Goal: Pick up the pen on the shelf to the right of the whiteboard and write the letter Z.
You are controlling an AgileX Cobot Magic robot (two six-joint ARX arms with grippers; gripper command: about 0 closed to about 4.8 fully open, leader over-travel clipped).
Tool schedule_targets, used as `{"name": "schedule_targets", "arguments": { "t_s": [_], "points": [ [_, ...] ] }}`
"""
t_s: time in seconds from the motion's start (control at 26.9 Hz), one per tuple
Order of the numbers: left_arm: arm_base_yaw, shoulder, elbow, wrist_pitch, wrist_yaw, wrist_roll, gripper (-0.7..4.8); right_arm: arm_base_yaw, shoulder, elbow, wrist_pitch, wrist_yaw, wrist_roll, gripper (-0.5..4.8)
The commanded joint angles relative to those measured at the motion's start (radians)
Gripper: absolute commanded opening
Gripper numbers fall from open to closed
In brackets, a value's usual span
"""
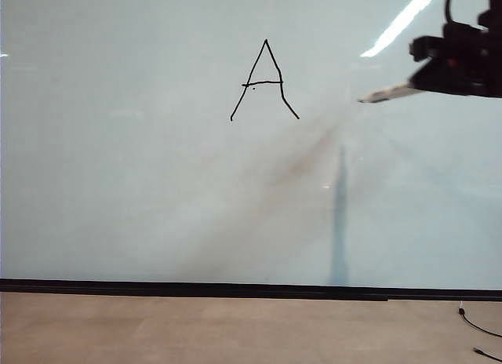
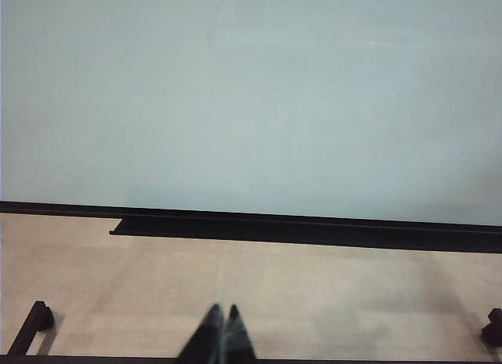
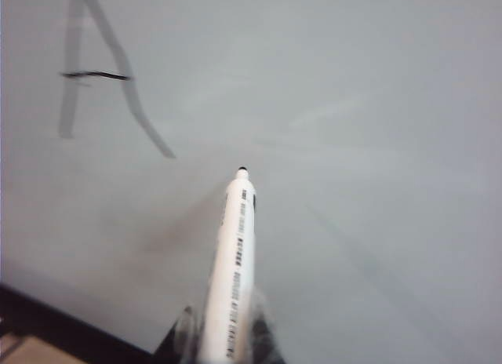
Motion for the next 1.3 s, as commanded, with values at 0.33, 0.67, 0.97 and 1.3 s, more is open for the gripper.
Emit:
{"name": "schedule_targets", "arguments": {
  "t_s": [0.33, 0.67, 0.97, 1.3],
  "points": [
    [0.000, 0.000, 0.002, 0.011, 0.000, 0.004, -0.05, -0.004, 0.196, 0.206, 0.132, -0.238, 0.035, -0.09],
    [0.000, 0.000, 0.002, 0.011, 0.000, 0.004, -0.04, -0.083, 0.195, 0.315, -0.027, -0.433, 0.021, -0.09],
    [0.000, 0.000, 0.002, 0.011, 0.000, 0.004, -0.05, -0.193, 0.177, 0.346, -0.146, -0.620, 0.021, -0.09],
    [0.000, 0.000, 0.002, 0.011, 0.001, 0.004, -0.04, -0.117, 0.181, 0.322, -0.254, -0.610, -0.020, -0.09]
  ]
}}
